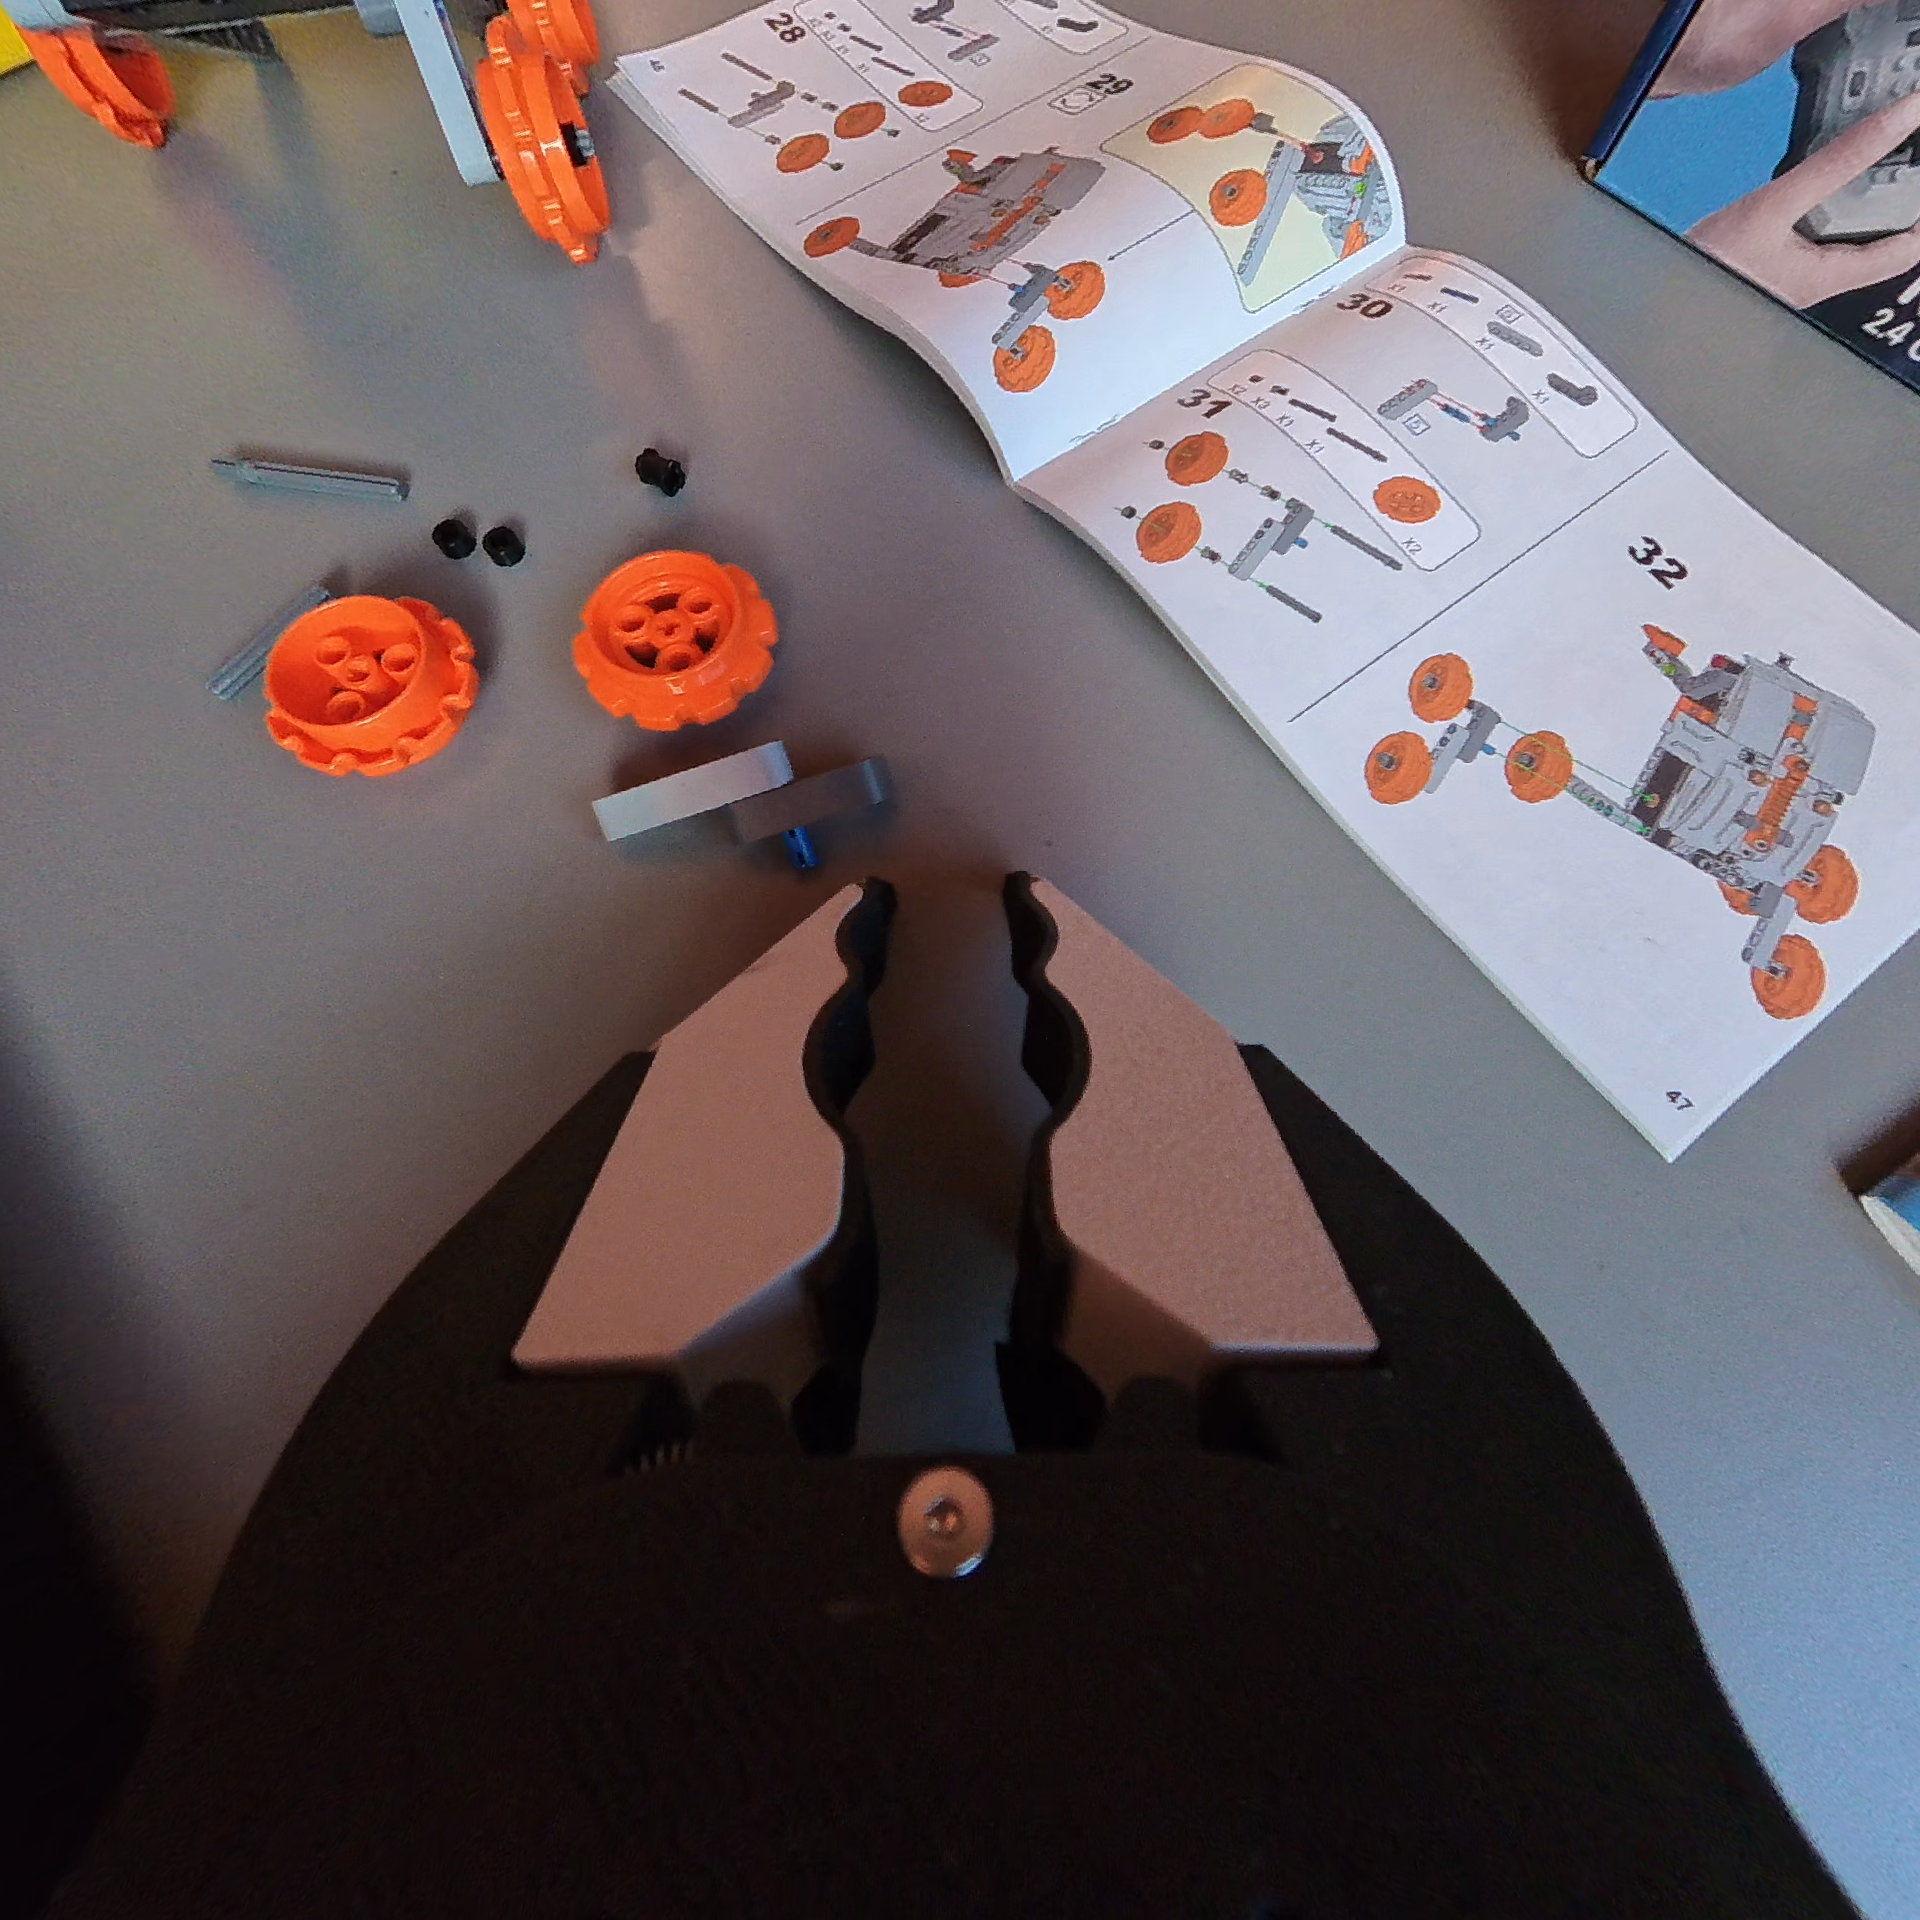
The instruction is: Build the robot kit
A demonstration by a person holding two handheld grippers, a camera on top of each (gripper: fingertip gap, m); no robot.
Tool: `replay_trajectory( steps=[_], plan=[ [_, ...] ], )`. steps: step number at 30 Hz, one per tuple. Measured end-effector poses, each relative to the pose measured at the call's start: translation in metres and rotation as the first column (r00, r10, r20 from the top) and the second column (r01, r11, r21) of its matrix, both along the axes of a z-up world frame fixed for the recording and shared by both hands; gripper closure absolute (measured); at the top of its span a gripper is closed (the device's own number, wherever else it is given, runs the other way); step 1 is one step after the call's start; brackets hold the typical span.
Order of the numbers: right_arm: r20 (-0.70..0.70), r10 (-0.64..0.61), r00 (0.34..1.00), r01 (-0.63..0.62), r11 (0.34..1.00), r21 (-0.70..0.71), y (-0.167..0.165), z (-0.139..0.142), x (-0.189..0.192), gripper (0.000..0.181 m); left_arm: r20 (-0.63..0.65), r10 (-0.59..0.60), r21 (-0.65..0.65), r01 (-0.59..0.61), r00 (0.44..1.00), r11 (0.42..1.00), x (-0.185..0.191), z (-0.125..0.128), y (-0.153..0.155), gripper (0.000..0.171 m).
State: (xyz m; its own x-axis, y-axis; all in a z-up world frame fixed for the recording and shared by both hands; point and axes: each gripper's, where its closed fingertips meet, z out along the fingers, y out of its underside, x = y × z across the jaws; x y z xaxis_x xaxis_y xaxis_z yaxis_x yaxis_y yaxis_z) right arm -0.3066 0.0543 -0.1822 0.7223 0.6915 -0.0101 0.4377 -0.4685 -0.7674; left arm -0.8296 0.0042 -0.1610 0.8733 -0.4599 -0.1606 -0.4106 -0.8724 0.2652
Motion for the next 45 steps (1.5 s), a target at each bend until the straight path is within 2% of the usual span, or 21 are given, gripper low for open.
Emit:
replay_trajectory(
  steps=[3, 7, 8, 10, 14, 15, 17, 19, 21, 24, 30, 34, 36, 39, 41, 45],
  plan=[
    [0.000, 0.001, 1.000, -0.001, 1.000, 0.000, 0.000, 0.000, 0.000, 0.156, -0.016, 0.013, -0.002, -0.014, 1.000, 1.000, -0.002, -0.001, -0.002, 0.125],
    [0.001, 0.002, 1.000, -0.002, 1.000, 0.000, 0.000, 0.000, 0.000, 0.155, 0.067, 0.058, -0.126, -0.049, 0.996, 0.991, 0.007, -0.019, -0.015, 0.120],
    [0.001, 0.002, 1.000, -0.002, 1.000, 0.001, 0.000, 0.000, -0.001, 0.155, 0.125, 0.075, -0.139, -0.058, 0.989, 0.989, 0.015, -0.020, -0.014, 0.131],
    [0.001, 0.003, 1.000, -0.003, 1.000, 0.001, 0.000, 0.000, -0.001, 0.155, 0.212, 0.086, -0.104, -0.065, 0.973, 0.992, 0.028, -0.019, -0.003, 0.137],
    [-0.004, 0.003, 1.000, -0.003, 1.000, -0.004, 0.000, 0.000, -0.001, 0.155, 0.419, 0.019, -0.076, 0.014, 0.908, 0.997, 0.066, -0.009, 0.008, 0.156],
    [-0.004, 0.003, 1.000, -0.003, 1.000, -0.004, 0.000, 0.000, -0.001, 0.155, 0.436, 0.005, -0.070, 0.028, 0.900, 0.997, 0.070, -0.007, 0.009, 0.159],
    [-0.005, 0.003, 1.000, -0.003, 1.000, -0.004, 0.000, 0.000, -0.001, 0.155, 0.339, -0.022, -0.017, 0.029, 0.940, 0.999, 0.054, -0.004, 0.016, 0.155],
    [-0.007, 0.003, 1.000, -0.003, 1.000, -0.006, 0.000, 0.000, -0.001, 0.155, 0.207, -0.018, 0.012, 0.016, 0.978, 1.000, 0.030, -0.001, 0.019, 0.141],
    [-0.009, 0.003, 1.000, -0.003, 1.000, -0.008, 0.000, 0.000, -0.001, 0.155, 0.148, 0.040, -0.045, -0.034, 0.988, 0.998, 0.019, -0.004, 0.008, 0.125],
    [-0.009, 0.003, 1.000, -0.003, 1.000, -0.008, 0.000, 0.000, -0.001, 0.155, 0.063, 0.071, -0.156, -0.061, 0.995, 0.986, 0.006, -0.014, -0.011, 0.117],
    [-0.010, 0.003, 1.000, -0.003, 1.000, -0.009, -0.001, 0.000, -0.001, 0.155, 0.096, 0.124, -0.243, -0.098, 0.988, 0.965, 0.012, -0.020, -0.019, 0.116],
    [-0.007, 0.004, 1.000, -0.004, 1.000, -0.006, -0.001, 0.000, -0.001, 0.155, 0.257, 0.129, -0.337, -0.036, 0.958, 0.941, 0.038, -0.020, -0.024, 0.147],
    [-0.006, 0.005, 1.000, -0.005, 1.000, -0.006, -0.001, 0.000, -0.001, 0.155, 0.332, 0.089, -0.314, 0.021, 0.939, 0.949, 0.051, -0.018, -0.018, 0.148],
    [-0.009, 0.005, 1.000, -0.005, 1.000, -0.008, -0.001, 0.000, -0.001, 0.155, 0.456, 0.052, -0.195, 0.043, 0.888, 0.980, 0.073, -0.006, 0.002, 0.151],
    [-0.010, 0.005, 1.000, -0.005, 1.000, -0.009, -0.001, 0.000, -0.001, 0.155, 0.398, 0.017, -0.134, 0.040, 0.917, 0.990, 0.061, 0.001, 0.009, 0.151],
    [-0.010, 0.005, 1.000, -0.005, 1.000, -0.009, -0.001, 0.000, -0.001, 0.155, 0.306, -0.046, -0.123, 0.087, 0.951, 0.989, 0.039, 0.008, 0.006, 0.152]
  ],
)
